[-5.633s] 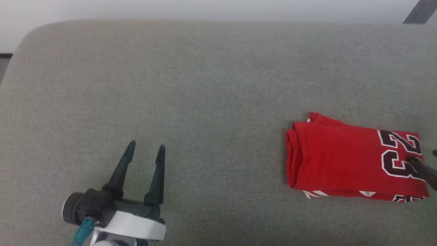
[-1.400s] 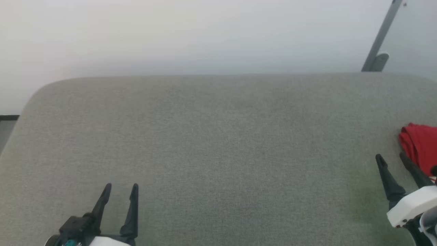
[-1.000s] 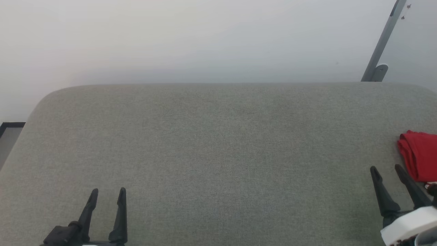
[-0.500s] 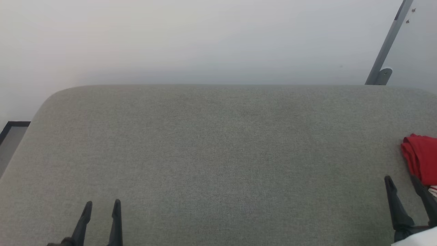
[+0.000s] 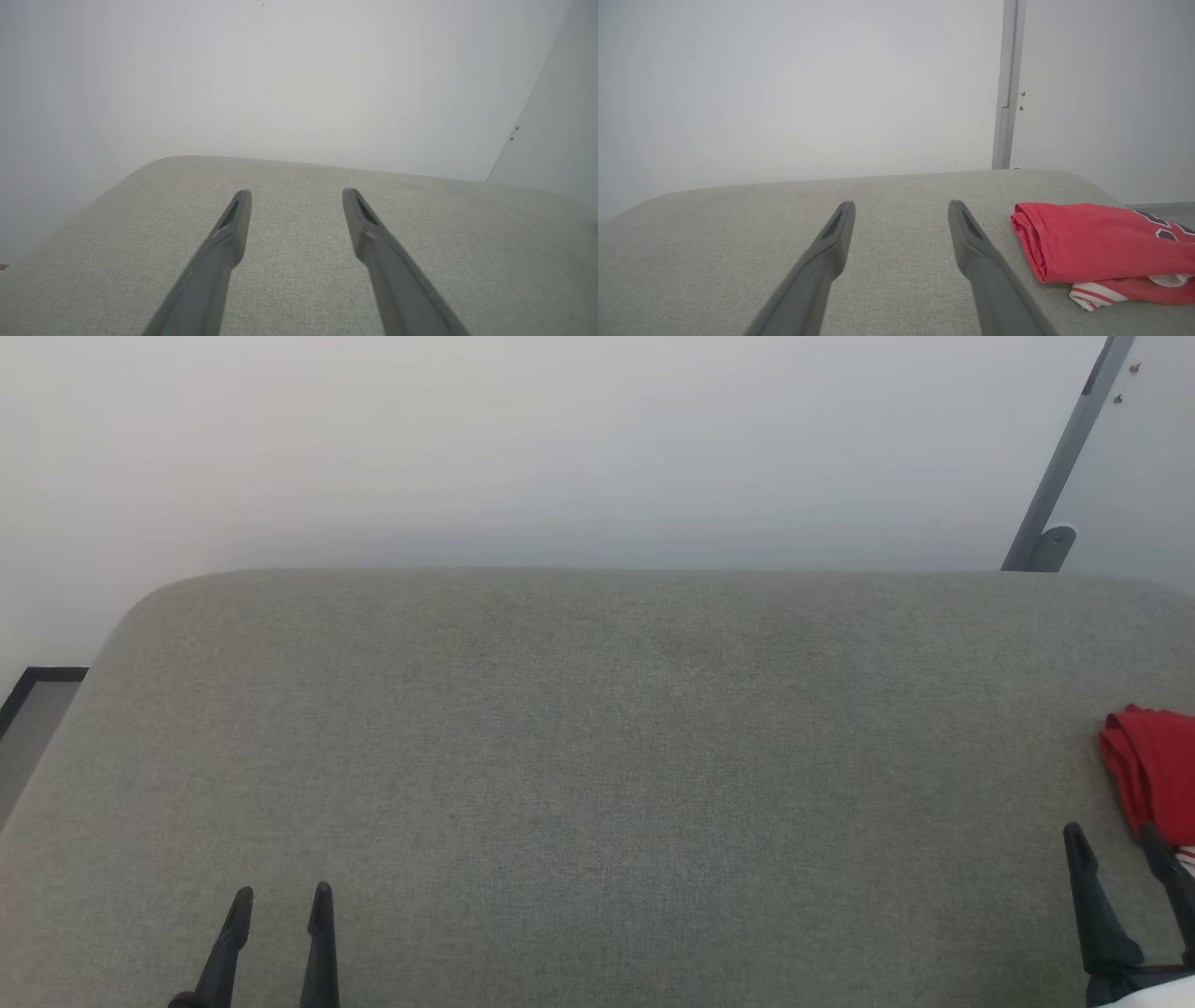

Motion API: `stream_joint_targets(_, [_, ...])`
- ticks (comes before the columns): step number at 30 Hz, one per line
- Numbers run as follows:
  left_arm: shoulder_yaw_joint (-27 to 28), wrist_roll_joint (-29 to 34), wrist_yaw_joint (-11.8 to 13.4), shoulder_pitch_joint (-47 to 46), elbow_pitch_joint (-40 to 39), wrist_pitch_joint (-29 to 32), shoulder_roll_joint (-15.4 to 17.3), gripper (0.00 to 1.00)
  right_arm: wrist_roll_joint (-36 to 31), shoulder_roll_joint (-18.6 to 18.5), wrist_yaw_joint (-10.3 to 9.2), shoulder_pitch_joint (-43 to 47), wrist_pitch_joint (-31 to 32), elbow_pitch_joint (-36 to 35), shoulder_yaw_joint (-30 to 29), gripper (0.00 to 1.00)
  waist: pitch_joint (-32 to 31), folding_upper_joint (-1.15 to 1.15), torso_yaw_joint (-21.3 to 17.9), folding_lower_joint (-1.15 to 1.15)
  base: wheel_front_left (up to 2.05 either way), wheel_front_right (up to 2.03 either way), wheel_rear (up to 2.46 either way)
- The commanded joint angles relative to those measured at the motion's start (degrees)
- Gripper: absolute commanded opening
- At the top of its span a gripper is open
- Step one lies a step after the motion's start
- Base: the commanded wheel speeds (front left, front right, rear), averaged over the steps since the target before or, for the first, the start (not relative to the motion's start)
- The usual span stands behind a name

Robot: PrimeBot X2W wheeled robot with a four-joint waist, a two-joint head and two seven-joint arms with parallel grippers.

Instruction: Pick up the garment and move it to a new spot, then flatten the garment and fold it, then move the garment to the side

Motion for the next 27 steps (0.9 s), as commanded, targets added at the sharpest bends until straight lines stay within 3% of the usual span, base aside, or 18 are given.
stream_joint_targets(1, [-0.1,0.2,-0.1,0.2,-0.2,-0.2,0.0,1.0,-0.4,0.2,-0.1,0.1,-0.3,-0.4,-0.1,1.0,0.0,0.0,0.0,0.0,0.0,0.0,0.0])
stream_joint_targets(13, [-0.4,0.5,-0.1,0.9,0.1,-0.2,-0.3,1.0,0.2,0.5,-0.1,0.2,-0.3,-1.1,0.0,1.0,0.2,0.0,-0.1,0.0,0.0,0.0,0.0])
stream_joint_targets(14, [-0.3,0.4,0.0,0.2,0.0,0.0,-0.3,0.0,0.1,0.3,0.0,0.1,0.0,-0.9,-0.1,0.0,0.2,0.0,-0.1,0.0,0.0,0.0,0.0])
stream_joint_targets(19, [-0.5,0.4,0.0,0.1,2.2,0.1,-0.7,0.0,0.1,2.0,0.01,0.5,0.3,1.1,0.3,0.0,0.3,0.0,-0.1,0.0,0.0,0.0,0.0])
stream_joint_targets(27, [-1.2,-8.8,0.1,-2.0,3.6,1.9,-0.3,0.0,7.0,3.7,0.01,-1.2,2.6,2.0,0.0,0.0,0.4,0.0,-0.3,0.0,0.0,0.0,0.0])
